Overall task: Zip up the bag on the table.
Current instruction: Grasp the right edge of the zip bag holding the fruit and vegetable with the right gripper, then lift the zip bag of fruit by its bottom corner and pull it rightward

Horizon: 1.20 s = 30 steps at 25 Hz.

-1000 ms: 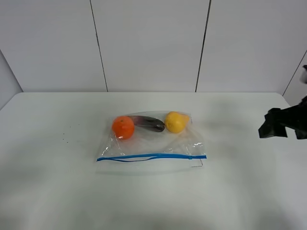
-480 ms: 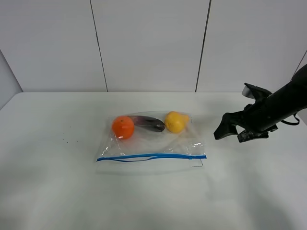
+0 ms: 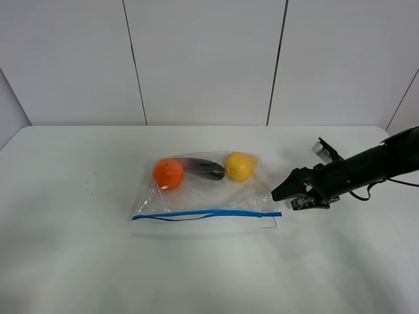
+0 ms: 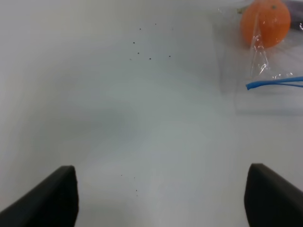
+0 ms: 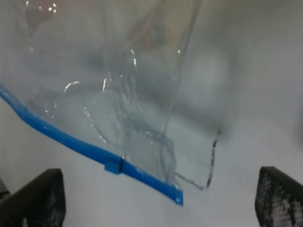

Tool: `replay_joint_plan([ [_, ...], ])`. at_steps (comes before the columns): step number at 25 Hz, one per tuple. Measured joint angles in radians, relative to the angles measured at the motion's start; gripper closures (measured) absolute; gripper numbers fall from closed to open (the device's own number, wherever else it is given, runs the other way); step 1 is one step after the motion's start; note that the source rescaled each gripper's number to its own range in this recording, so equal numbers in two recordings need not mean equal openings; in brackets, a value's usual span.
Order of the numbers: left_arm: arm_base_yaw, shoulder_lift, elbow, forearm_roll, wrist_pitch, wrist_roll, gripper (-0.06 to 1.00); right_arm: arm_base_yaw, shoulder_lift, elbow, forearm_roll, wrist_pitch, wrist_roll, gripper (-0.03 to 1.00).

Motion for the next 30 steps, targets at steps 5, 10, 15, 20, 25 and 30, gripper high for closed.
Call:
replay_joint_plan([
  [5,0.000,0.000,0.000,0.000,0.000,0.000,-0.02,0.031,0.060,-0.038,0.037,0.018,-0.025,0.11],
  [10,0.000,0.000,0.000,0.000,0.000,0.000,-0.02,0.063,0.104,-0.067,0.065,0.048,-0.041,0.20],
  [15,0.000,0.000,0.000,0.000,0.000,0.000,-0.02,0.066,0.104,-0.068,0.058,0.050,-0.025,0.39],
  [20,0.000,0.000,0.000,0.000,0.000,0.000,-0.02,0.066,0.104,-0.068,0.055,0.050,-0.015,0.56],
  [25,0.000,0.000,0.000,0.000,0.000,0.000,-0.02,0.066,0.104,-0.068,0.043,0.055,-0.013,0.91],
  [30,0.000,0.000,0.000,0.000,0.000,0.000,-0.02,0.066,0.104,-0.068,0.056,0.105,0.004,0.96],
])
